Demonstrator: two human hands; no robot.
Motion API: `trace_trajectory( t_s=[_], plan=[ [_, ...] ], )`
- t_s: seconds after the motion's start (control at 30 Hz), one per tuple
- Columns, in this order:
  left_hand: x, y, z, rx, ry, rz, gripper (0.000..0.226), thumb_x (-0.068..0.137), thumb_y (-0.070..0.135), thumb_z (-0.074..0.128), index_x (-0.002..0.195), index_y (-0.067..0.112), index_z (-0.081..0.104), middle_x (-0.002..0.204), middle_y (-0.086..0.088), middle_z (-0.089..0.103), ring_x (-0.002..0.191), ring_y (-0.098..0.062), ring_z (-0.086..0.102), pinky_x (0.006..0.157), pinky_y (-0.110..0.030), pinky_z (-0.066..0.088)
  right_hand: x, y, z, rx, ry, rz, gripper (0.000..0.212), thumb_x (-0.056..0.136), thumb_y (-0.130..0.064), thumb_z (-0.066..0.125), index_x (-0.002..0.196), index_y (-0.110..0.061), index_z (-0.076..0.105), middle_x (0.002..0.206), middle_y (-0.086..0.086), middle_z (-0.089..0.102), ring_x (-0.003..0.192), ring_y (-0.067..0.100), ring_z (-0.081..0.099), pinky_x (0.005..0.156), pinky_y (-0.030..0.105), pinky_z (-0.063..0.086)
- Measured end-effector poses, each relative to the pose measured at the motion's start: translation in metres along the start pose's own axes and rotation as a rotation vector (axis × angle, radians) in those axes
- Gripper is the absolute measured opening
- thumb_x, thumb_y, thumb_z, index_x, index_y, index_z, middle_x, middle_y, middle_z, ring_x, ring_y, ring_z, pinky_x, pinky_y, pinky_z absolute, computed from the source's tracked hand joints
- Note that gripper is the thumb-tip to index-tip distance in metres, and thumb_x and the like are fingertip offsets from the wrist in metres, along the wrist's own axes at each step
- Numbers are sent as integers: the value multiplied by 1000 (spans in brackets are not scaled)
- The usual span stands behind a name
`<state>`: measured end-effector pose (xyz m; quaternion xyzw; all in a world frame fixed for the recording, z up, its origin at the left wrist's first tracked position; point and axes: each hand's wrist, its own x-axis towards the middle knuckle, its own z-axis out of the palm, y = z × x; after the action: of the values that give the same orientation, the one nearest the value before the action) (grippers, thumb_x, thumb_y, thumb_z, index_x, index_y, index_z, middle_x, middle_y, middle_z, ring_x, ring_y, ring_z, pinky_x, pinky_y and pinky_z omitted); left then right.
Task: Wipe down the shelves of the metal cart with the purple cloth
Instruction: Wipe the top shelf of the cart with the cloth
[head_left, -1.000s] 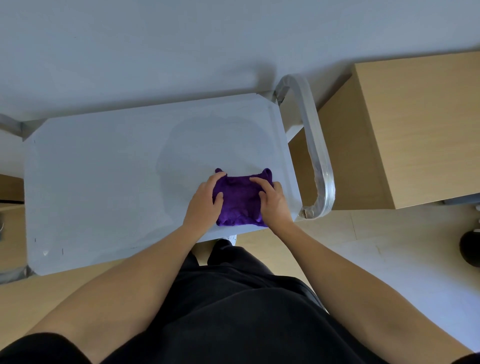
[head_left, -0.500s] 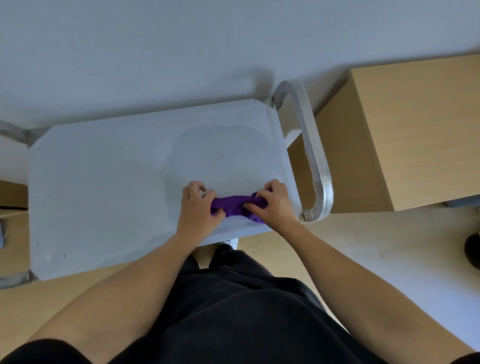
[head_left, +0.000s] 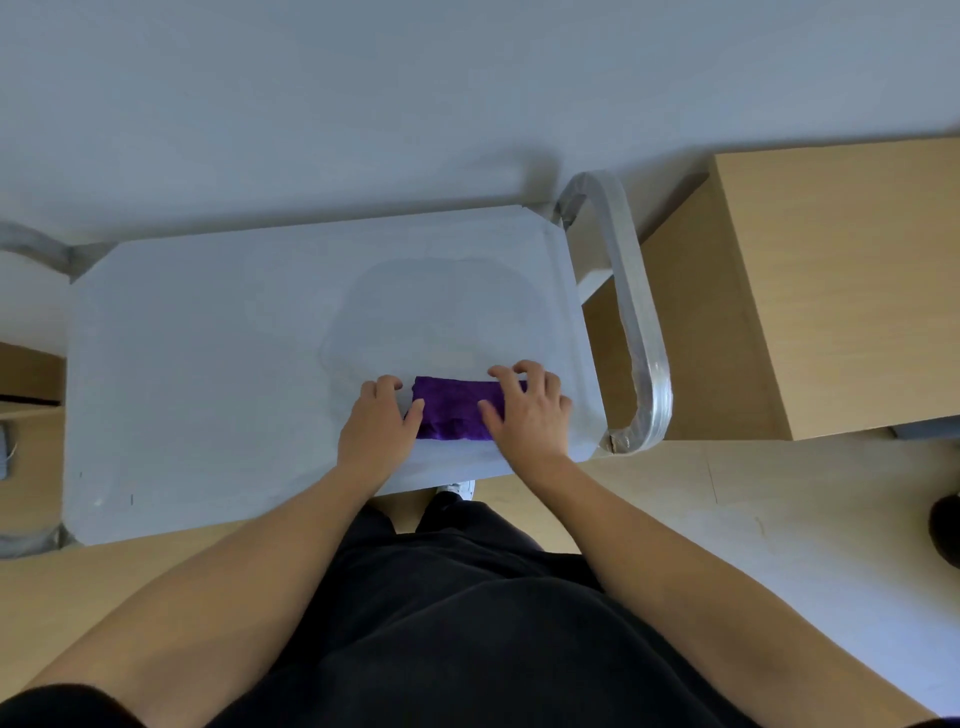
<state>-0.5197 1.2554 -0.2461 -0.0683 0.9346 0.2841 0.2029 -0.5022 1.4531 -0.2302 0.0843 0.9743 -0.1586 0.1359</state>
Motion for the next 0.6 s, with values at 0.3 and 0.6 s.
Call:
trace_trajectory(
  t_s=[0.3, 0.6],
  plan=[
    [-35, -36, -21, 72, 3, 21, 33, 98, 30, 46, 125, 13, 50, 124, -6, 49, 106, -24, 54, 82, -36, 48, 0, -51, 28, -189, -193, 28, 70, 84, -73, 47, 140, -36, 28, 140, 5, 32, 130, 41, 26, 95, 61, 38],
    [-71, -87, -45, 121, -50, 26, 19, 96, 26, 44, 110, 17, 54, 110, 2, 53, 90, -18, 56, 78, -34, 50, -25, -90, 37, 108, -181, 16, 46, 88, -39, 60, 124, -16, 42, 114, 11, 45, 105, 33, 43, 79, 47, 51]
  ],
)
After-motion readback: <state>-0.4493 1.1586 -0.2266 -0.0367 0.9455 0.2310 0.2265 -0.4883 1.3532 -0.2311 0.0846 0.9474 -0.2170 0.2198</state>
